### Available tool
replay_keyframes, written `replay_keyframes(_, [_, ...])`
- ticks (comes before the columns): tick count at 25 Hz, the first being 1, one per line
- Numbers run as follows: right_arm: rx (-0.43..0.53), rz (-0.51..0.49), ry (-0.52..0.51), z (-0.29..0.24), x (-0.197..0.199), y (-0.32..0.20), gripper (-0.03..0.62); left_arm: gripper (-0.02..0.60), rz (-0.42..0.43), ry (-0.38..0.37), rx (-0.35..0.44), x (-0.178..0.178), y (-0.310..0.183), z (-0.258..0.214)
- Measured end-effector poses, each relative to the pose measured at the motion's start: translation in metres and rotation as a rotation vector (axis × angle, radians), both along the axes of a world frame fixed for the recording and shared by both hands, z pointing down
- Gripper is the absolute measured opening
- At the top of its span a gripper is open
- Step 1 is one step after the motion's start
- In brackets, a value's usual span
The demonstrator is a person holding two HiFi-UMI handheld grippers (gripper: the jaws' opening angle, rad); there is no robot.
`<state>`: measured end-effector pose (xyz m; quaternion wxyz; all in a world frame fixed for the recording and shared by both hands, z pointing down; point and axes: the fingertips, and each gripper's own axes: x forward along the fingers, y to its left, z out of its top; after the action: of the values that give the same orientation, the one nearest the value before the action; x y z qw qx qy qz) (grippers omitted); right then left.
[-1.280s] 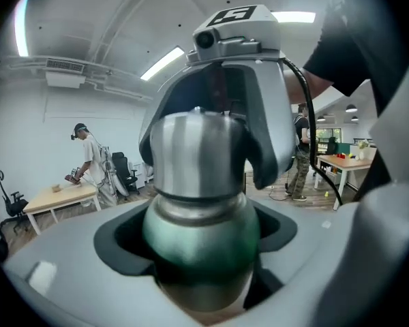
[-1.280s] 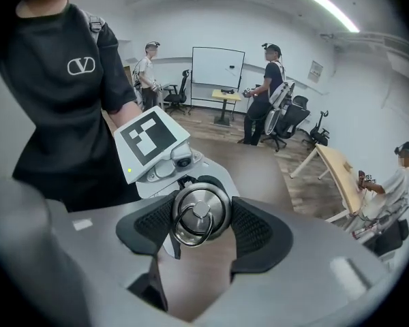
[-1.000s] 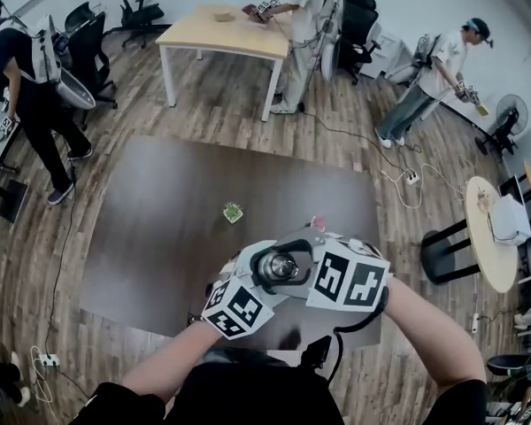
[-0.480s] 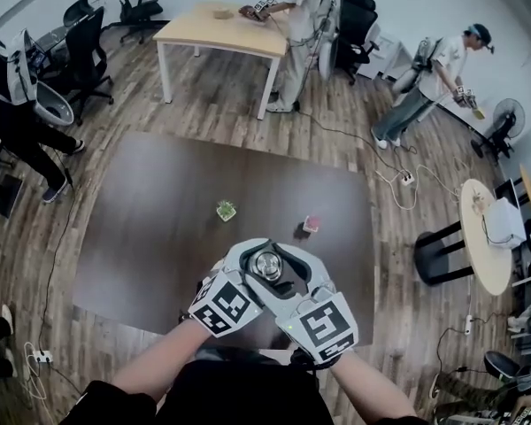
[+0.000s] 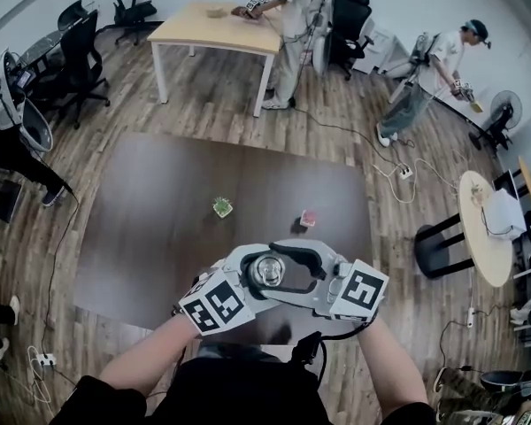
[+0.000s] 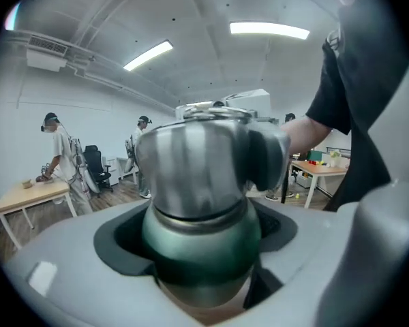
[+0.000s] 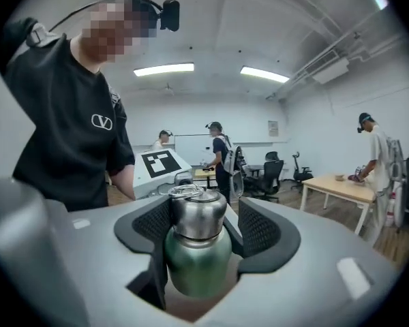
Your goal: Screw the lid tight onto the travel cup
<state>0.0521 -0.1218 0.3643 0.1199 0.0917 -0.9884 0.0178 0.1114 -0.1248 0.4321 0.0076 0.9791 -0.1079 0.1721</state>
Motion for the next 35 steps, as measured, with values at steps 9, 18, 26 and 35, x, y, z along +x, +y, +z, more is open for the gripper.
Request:
replay_keyframes(9, [-0.032, 0.225, -0.065, -0.010, -0.006, -0.007, 0.268, 0.388, -0.092, 0.014, 0.013, -0.005, -0.009, -0.012])
replay_keyframes(18, [0.030, 0.717, -0.046, -0.006, -0.008, -0.007, 0.268, 0.390, -0.131, 0.015, -0.009, -0.010, -0.006, -0.008])
replay_keyframes(26, [-0.019, 0.197, -0.127, -0.019, 0.006, 0.015, 0.287, 0.390, -0.022, 0.038, -0.021, -0.017, 0.010, -0.015])
replay_keyframes(35, [-0.013, -0.122, 0.027, -0.016, -0.003, 0.023, 0.267, 0.390, 0.040, 0.028, -0.011, -0.006, 0.022, -0.018])
